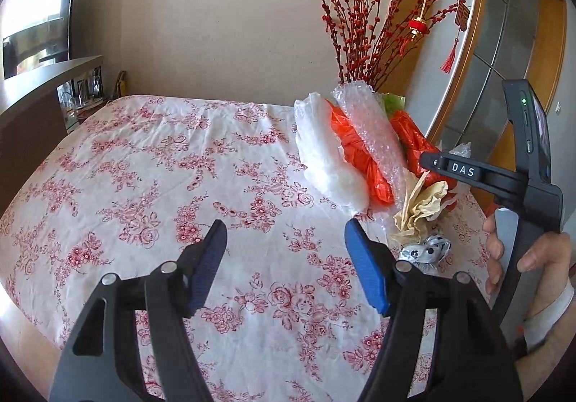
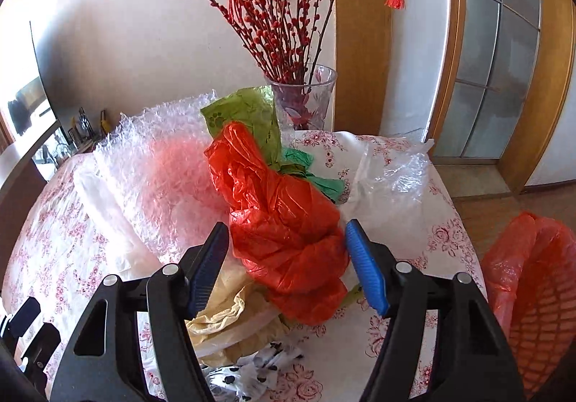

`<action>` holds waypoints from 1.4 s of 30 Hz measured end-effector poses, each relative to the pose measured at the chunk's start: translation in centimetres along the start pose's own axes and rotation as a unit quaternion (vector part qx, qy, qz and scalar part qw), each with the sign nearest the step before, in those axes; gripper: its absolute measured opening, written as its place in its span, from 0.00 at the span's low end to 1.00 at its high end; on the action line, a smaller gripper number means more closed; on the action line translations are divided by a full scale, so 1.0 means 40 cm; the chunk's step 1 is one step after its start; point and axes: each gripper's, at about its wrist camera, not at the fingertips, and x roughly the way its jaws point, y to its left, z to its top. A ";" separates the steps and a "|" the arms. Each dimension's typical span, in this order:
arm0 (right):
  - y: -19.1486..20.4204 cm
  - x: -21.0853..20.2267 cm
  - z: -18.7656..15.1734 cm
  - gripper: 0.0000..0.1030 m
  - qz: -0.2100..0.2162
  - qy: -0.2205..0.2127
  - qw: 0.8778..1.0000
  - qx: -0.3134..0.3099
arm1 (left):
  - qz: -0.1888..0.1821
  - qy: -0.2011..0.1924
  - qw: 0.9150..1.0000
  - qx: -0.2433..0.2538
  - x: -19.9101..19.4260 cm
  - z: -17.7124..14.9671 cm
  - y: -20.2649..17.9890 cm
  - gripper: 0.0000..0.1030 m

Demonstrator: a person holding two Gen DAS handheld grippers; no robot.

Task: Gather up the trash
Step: 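Move both tools back to the table toward the remaining bags, then grasp the tall red plastic bag with the right tool while the left tool grasps the tan paper bag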

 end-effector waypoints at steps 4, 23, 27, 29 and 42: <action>0.004 0.027 -0.016 0.62 -0.012 0.015 1.000 -0.009 | -0.001 0.003 1.000 0.000 0.007 -0.004 0.002 0.65; -0.129 -0.145 -0.059 0.45 0.016 -0.038 0.998 0.051 | -0.039 0.002 0.999 0.029 0.000 0.004 -0.094 0.65; -0.184 -0.196 -0.085 0.45 -0.004 -0.049 0.997 0.068 | -0.061 0.000 0.997 0.052 0.008 0.018 -0.149 0.65; -0.210 -0.216 -0.103 0.45 -0.011 -0.049 0.996 0.077 | -0.073 0.003 0.995 0.063 0.019 0.026 -0.180 0.65; -0.313 -0.271 -0.200 0.45 -0.038 -0.030 0.993 0.108 | -0.076 0.055 0.982 0.161 0.158 0.032 -0.349 0.38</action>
